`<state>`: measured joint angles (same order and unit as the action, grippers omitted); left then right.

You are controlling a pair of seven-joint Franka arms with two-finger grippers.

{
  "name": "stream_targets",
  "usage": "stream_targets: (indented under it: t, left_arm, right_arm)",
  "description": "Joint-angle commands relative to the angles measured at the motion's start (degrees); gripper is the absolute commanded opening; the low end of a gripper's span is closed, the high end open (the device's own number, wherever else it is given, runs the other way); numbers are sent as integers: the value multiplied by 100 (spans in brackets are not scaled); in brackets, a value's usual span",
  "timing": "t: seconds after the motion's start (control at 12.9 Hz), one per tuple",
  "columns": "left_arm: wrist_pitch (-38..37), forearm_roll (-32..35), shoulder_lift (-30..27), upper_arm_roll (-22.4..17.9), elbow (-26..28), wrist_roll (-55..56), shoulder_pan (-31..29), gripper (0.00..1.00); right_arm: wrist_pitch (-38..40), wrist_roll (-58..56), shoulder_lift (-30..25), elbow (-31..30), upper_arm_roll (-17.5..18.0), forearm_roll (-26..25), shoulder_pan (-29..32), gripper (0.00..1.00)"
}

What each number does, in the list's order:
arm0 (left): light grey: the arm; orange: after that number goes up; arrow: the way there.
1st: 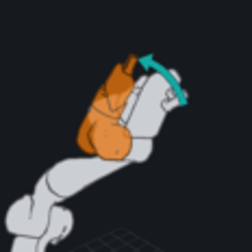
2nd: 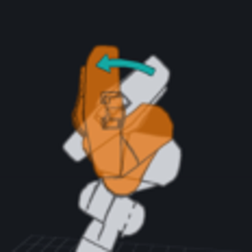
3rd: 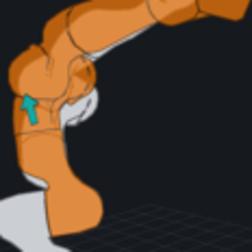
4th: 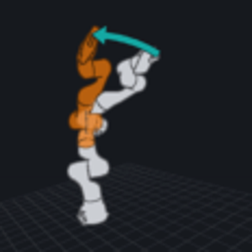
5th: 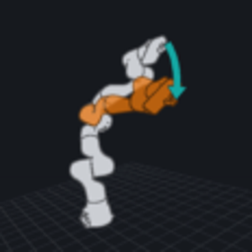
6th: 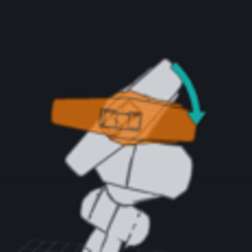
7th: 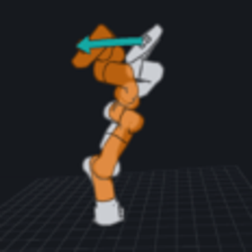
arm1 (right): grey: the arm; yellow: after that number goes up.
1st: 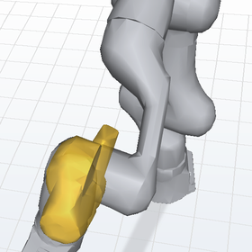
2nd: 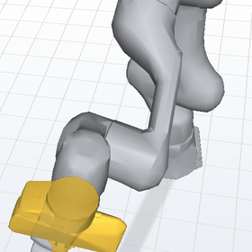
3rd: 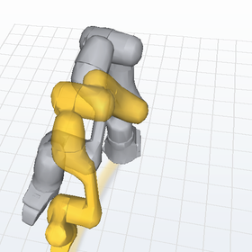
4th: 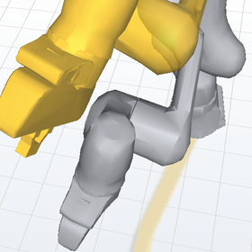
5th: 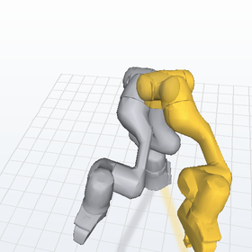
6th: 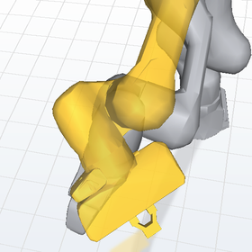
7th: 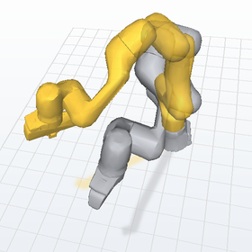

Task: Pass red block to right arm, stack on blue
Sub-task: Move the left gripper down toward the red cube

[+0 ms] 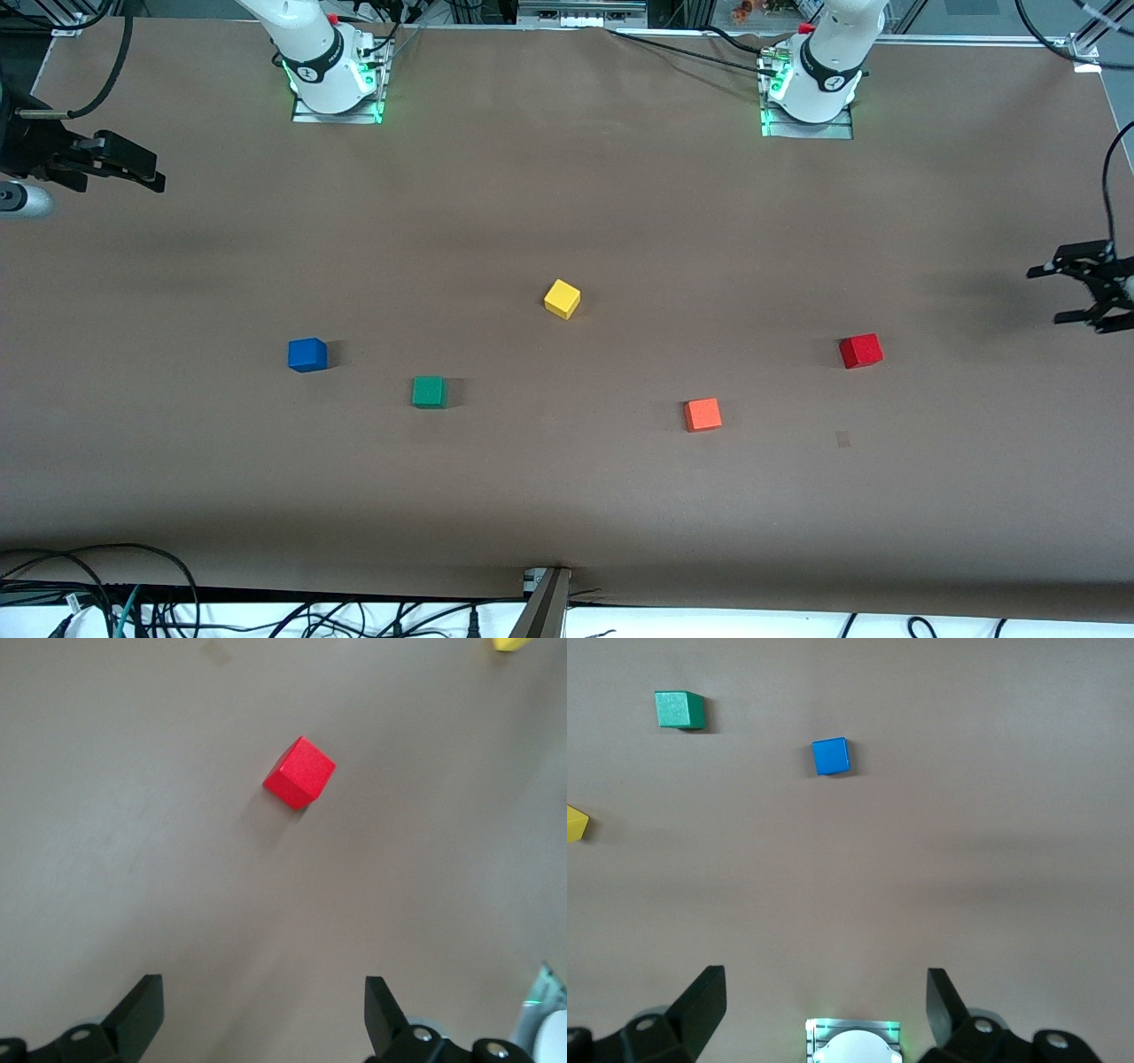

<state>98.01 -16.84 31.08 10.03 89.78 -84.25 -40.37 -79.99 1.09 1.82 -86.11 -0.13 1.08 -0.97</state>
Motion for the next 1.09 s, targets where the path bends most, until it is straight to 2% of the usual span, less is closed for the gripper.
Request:
stream_targets:
  t: [0.0,0.39,1.01]
  left_arm:
    - [174,-301,458,78,-154,-941,-76,100]
    - [394,-1171,1153,122,-137,-3120,3,100]
    - [351,-2331,1909,149,-181,-4528,231,100]
  right_arm:
    - [45,-83,55,130,-4,95,27,100]
    - [45,-83,55,121,-13,95,27,100]
    - [45,-83,64,121,-13,103,44,100]
